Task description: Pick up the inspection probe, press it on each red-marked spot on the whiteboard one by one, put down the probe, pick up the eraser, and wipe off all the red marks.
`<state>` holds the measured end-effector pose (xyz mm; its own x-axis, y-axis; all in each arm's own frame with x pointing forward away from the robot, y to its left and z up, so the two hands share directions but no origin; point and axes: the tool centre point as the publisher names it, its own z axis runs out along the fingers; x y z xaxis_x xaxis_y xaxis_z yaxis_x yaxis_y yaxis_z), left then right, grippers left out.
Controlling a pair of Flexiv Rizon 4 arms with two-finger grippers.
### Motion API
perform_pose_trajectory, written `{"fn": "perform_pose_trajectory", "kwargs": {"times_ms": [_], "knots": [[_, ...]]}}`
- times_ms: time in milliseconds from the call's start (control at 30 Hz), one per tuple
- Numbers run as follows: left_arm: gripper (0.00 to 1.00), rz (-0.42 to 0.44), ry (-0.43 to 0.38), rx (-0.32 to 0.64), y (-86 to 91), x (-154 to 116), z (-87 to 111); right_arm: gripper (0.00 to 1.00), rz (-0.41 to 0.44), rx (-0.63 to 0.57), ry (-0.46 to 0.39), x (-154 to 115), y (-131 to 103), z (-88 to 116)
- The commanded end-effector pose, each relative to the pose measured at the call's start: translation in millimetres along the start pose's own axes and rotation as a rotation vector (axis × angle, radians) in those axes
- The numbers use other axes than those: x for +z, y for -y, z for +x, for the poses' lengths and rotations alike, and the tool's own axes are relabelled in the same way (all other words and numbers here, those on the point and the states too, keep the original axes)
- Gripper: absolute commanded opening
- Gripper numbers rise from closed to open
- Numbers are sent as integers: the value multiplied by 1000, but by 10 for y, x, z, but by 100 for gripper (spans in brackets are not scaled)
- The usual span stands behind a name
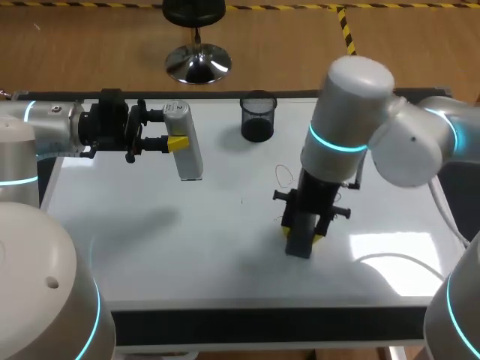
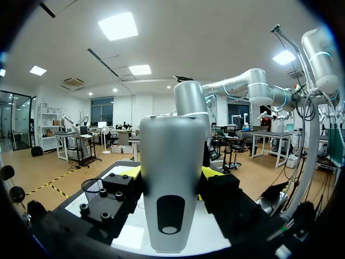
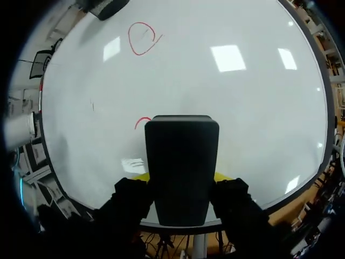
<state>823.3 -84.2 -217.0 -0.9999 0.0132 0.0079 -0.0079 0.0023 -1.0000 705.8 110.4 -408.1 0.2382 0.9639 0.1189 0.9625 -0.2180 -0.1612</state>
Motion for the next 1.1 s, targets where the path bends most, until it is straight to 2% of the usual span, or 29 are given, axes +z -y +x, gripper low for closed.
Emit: {"fn": "perform_pose_trajectory", "kwargs": {"times_ms": [33,200,367,767,1100], "knots": [[0,1,-2,0,9,-2,-8,0,32,-23,43,57,-171,193],[0,1,-2,0,9,-2,-8,0,44,-51,42,119,-265,305],[0,1,-2,0,9,-2,-8,0,31,-72,29,137,-259,428],[0,1,-2,0,9,-2,-8,0,7,-158,58,1,-312,780],[0,1,-2,0,9,-2,-8,0,13,-175,23,146,-416,809]]}}
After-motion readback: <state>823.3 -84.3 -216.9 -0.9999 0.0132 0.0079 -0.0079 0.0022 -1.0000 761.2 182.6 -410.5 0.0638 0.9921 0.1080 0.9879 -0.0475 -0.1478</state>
